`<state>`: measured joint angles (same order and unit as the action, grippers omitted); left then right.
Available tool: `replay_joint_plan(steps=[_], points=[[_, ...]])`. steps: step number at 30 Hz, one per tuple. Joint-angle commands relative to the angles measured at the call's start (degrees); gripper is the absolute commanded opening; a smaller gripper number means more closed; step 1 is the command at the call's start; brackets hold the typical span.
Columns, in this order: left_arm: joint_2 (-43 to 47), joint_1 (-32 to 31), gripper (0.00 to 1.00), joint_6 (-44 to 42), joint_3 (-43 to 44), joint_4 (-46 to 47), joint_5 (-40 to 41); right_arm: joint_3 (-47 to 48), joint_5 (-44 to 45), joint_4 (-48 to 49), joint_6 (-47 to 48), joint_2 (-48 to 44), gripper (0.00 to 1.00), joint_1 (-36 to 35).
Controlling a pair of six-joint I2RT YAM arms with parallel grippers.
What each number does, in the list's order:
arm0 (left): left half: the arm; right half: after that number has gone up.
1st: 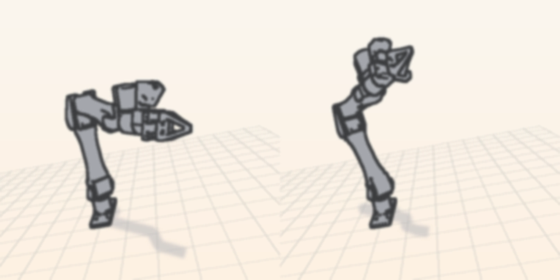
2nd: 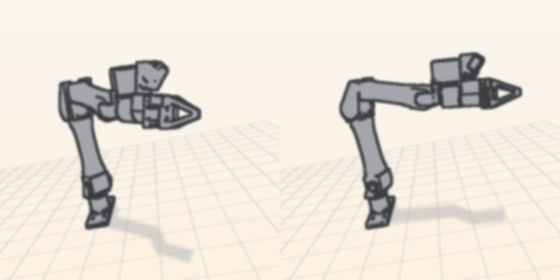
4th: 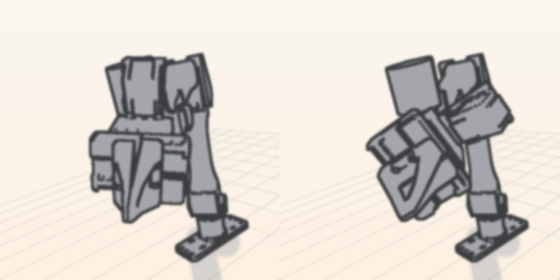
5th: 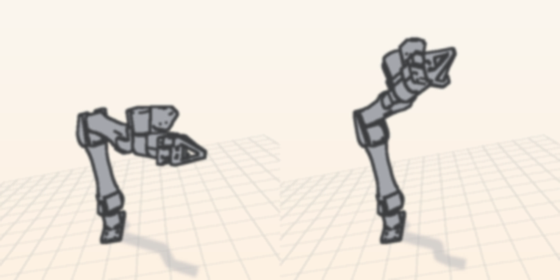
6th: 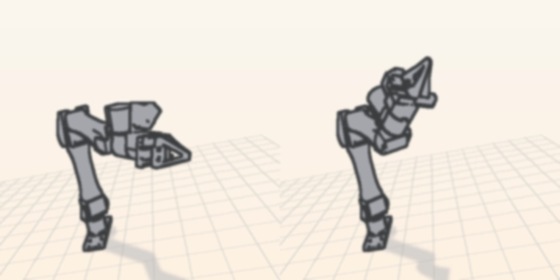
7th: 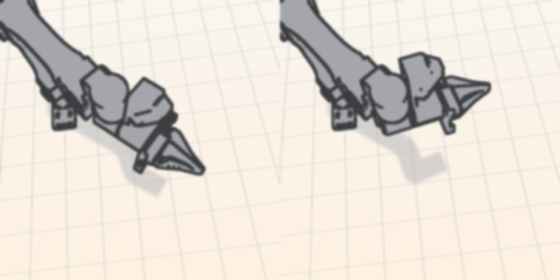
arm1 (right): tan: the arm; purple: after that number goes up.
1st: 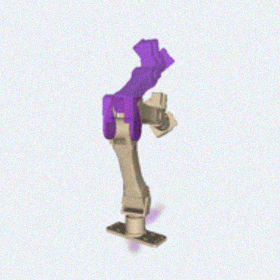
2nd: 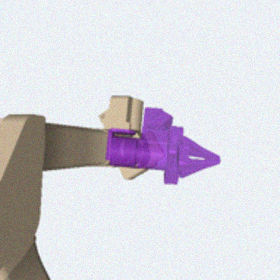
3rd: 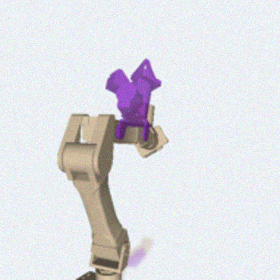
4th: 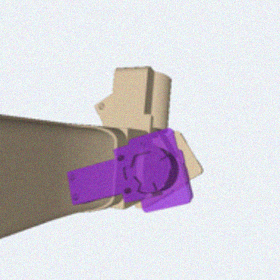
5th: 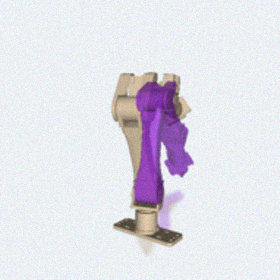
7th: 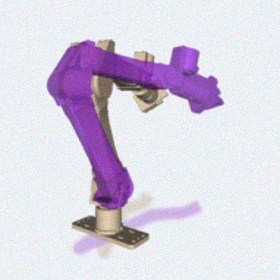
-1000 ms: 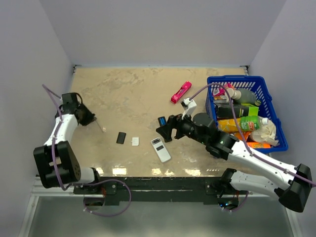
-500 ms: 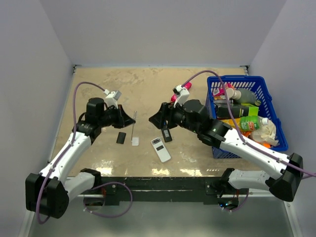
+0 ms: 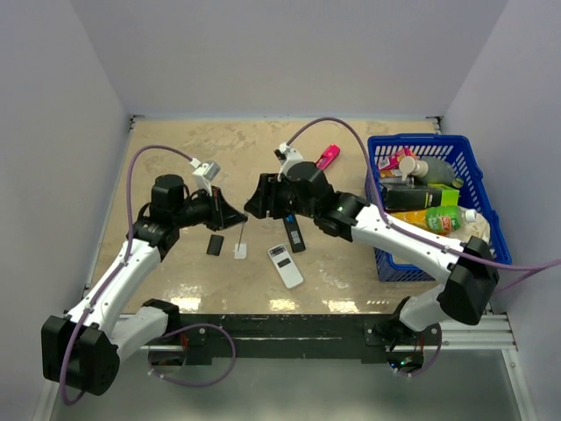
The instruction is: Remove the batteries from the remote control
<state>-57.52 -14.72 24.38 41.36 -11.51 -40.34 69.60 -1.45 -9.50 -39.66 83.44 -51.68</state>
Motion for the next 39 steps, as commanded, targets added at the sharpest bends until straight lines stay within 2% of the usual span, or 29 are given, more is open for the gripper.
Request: replay_joint_plan(steps=[1, 4, 8, 9, 11, 13, 15, 21, 28, 30, 31, 32, 34, 36, 39], points=[[1.2, -0.3, 0.00, -1.1, 0.2, 3.0, -3.3, 4.2, -1.3, 1.7, 0.5, 2.9, 0.57, 0.1], [1.7, -0.3, 0.00, -0.5, -0.2, 3.8, -4.1, 5.1, -2.6, 2.4, 1.2, 4.7, 0.53, 0.1], [1.3, -0.3, 0.00, 0.0, -0.5, 3.9, -4.8, 4.8, -2.2, 3.5, 1.8, 5.5, 0.40, 0.1], [1.0, -0.3, 0.00, 0.0, -0.4, 3.9, -4.9, 4.5, -1.9, 3.6, 1.8, 5.5, 0.33, 0.1], [0.9, -0.3, 0.00, 0.0, -0.4, 3.9, -5.2, 3.8, -1.1, 4.2, 1.8, 5.2, 0.27, 0.0], [0.7, -0.3, 0.00, -0.1, -0.4, 3.9, -5.5, 3.1, -0.5, 5.8, 1.6, 4.5, 0.27, 0.1], [0.7, -0.3, 0.00, 0.1, -0.6, 4.1, -5.6, 3.2, 0.0, 5.6, 2.1, 4.7, 0.34, 0.2], [-0.9, -0.3, 0.00, 0.2, -0.5, 4.0, -5.5, 3.1, 0.2, 4.8, 3.6, 4.5, 0.39, 0.2], [-0.9, -0.3, 0.01, 0.0, -0.2, 2.9, -3.5, 2.6, 0.6, 6.1, 5.6, 4.3, 0.00, 0.2], [-0.3, -0.2, 0.34, -0.4, 0.6, 0.5, 0.2, 2.4, 1.4, 5.6, 7.1, 3.8, 0.00, 0.2], [-0.1, -0.3, 0.60, -0.3, 0.6, 0.4, 1.0, 1.8, 4.6, 6.0, 7.5, 3.3, 0.00, 0.1], [0.2, -0.2, 0.71, 0.2, 0.8, 0.3, 3.0, 0.2, 5.8, 6.2, 7.8, 2.2, 0.00, 0.3], [-0.4, -0.2, 0.82, 0.3, 1.7, -0.3, 4.5, -1.7, 8.6, 7.5, 8.5, 0.7, 0.00, 0.3], [-3.0, -0.2, 0.83, 0.5, 4.4, -2.3, 6.9, -6.1, 10.7, 9.2, 9.2, -2.4, 0.00, 0.3], [-8.9, -0.2, 0.82, 0.8, 7.9, -4.0, 10.4, -15.0, 16.0, 17.6, 10.1, -6.1, 0.00, -0.1]])
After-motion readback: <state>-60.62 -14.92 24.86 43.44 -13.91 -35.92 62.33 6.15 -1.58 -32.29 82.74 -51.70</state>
